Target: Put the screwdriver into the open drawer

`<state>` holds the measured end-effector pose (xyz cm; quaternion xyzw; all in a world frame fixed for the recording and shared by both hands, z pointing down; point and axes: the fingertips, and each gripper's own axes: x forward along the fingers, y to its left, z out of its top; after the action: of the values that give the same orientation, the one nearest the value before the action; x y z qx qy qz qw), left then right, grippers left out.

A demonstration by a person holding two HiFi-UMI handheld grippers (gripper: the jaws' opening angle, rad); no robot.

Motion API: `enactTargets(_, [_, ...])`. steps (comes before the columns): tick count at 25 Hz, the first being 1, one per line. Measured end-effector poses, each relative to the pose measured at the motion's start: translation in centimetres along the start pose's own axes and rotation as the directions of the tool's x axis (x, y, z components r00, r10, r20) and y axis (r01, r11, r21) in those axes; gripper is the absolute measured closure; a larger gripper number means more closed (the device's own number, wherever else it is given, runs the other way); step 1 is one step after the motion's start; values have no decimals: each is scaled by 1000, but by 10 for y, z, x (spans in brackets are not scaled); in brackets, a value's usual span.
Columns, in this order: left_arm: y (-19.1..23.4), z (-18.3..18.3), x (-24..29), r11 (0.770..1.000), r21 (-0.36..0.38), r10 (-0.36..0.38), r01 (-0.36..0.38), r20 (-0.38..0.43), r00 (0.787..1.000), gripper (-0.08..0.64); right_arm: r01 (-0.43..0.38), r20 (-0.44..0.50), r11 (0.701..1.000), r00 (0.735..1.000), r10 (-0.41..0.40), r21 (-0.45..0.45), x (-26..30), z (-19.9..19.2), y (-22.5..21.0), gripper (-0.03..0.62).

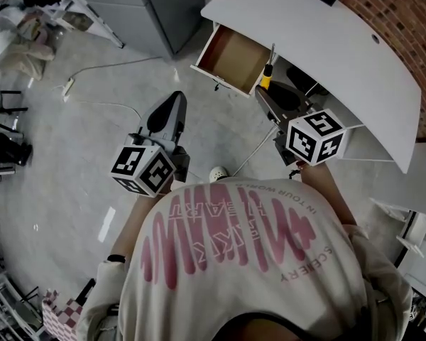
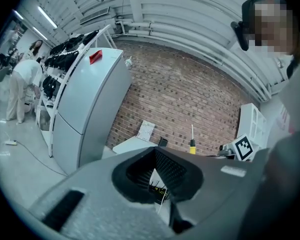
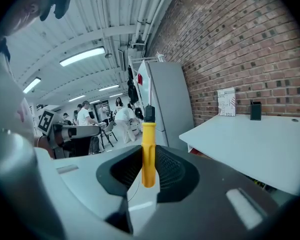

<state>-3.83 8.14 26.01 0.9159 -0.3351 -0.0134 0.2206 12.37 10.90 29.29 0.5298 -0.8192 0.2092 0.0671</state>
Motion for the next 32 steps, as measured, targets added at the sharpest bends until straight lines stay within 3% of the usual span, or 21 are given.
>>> enactTargets(22, [68,14,16,998,-49,-30,30,8,1000,560,44,-45,999,998,-44,1,65,2,-3,502])
enactTargets(32, [104,-24,-6,988,-124,88,-91,-31,996,560,48,-152,998,987,-43,32,83,-38,-12,500])
